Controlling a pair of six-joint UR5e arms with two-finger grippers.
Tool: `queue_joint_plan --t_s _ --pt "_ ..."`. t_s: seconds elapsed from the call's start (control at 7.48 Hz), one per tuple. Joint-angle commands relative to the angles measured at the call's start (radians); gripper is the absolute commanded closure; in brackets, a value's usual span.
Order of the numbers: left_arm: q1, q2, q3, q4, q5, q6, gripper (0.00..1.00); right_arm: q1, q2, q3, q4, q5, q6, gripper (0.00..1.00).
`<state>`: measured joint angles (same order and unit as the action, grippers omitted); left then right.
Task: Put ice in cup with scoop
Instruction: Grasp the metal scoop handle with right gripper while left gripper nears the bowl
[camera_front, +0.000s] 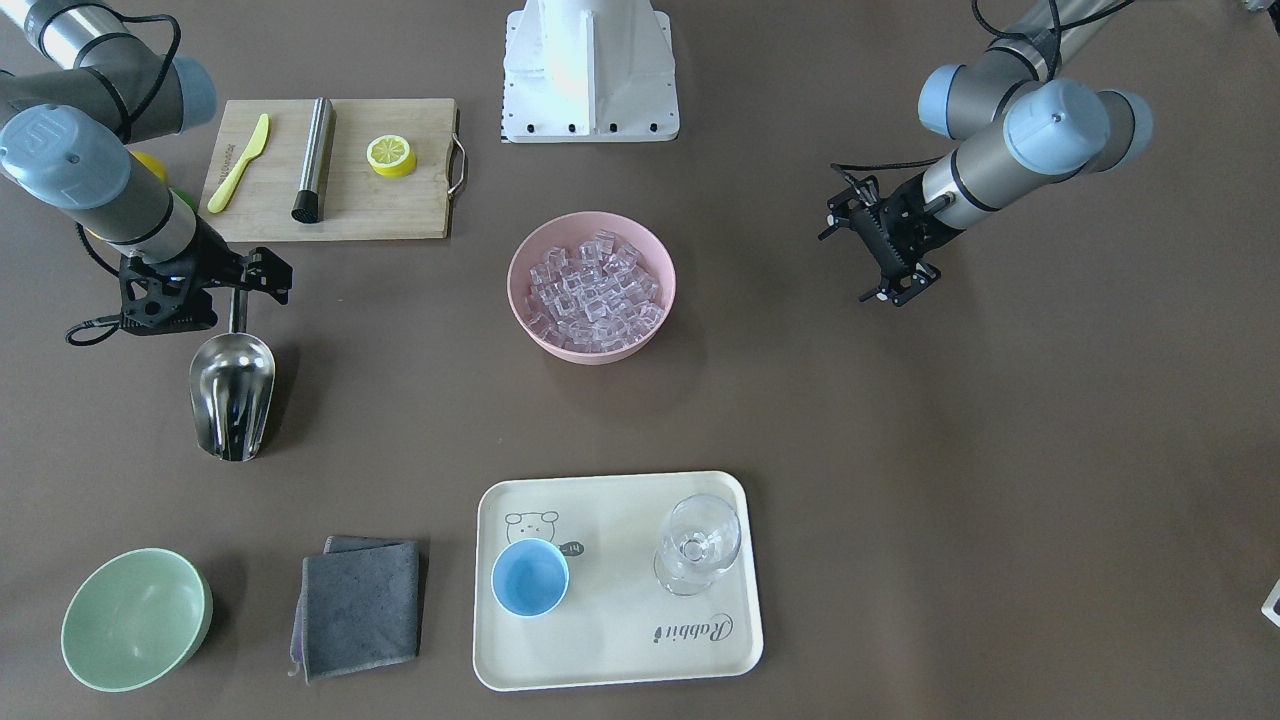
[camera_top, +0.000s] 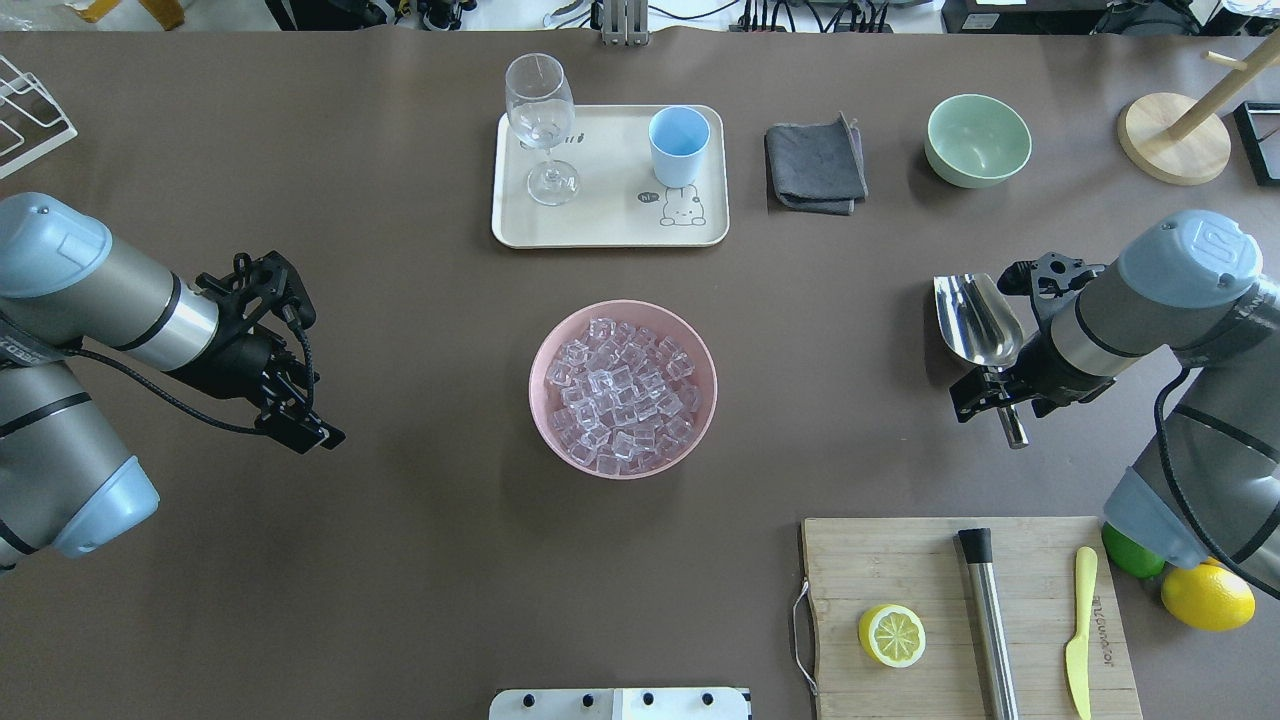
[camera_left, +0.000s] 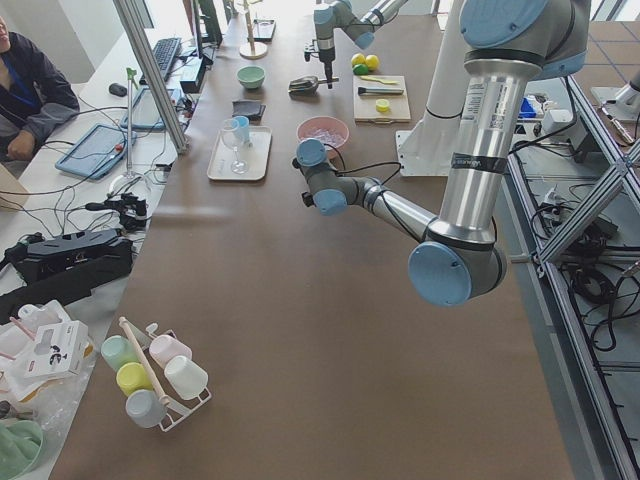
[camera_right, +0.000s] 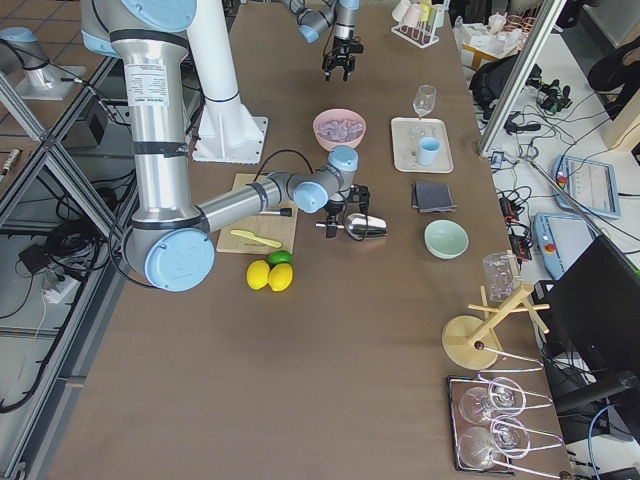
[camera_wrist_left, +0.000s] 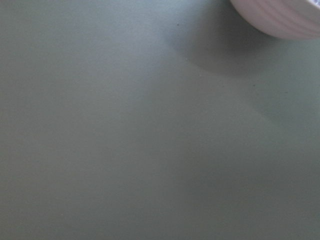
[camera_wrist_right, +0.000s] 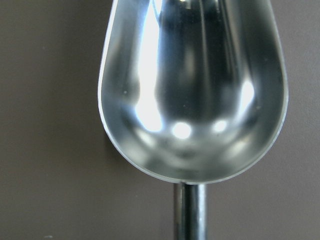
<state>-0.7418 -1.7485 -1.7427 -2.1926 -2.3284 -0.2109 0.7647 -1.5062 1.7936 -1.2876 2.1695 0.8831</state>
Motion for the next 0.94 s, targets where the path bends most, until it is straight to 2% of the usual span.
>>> queue_joint_plan --t_s 0.0,0.13,0.27,0.67,0.8 --pt "0.028 -0.014 -0.009 -0.079 0.001 0.01 0.02 -0.004 -0.003 -0.003 -0.006 0.007 -0.001 0.27" --pt "0.045 -0.006 0.005 -0.16 0.006 0.01 0.01 -0.004 -0.003 -0.002 -0.007 0.009 -0.001 0.75" --pt "0.059 -0.017 0.008 -0.195 0.007 0.011 0.01 -0.004 -0.003 -0.002 -0.007 0.012 0.008 1.0" --pt "0.113 -0.162 0.168 -0.286 0.011 0.01 0.01 -0.002 0.001 0.003 -0.009 0.064 -0.001 1.0" --pt "0.149 -0.202 0.201 -0.311 0.056 0.01 0.01 0.01 -0.006 0.036 -0.013 0.066 -0.001 1.0"
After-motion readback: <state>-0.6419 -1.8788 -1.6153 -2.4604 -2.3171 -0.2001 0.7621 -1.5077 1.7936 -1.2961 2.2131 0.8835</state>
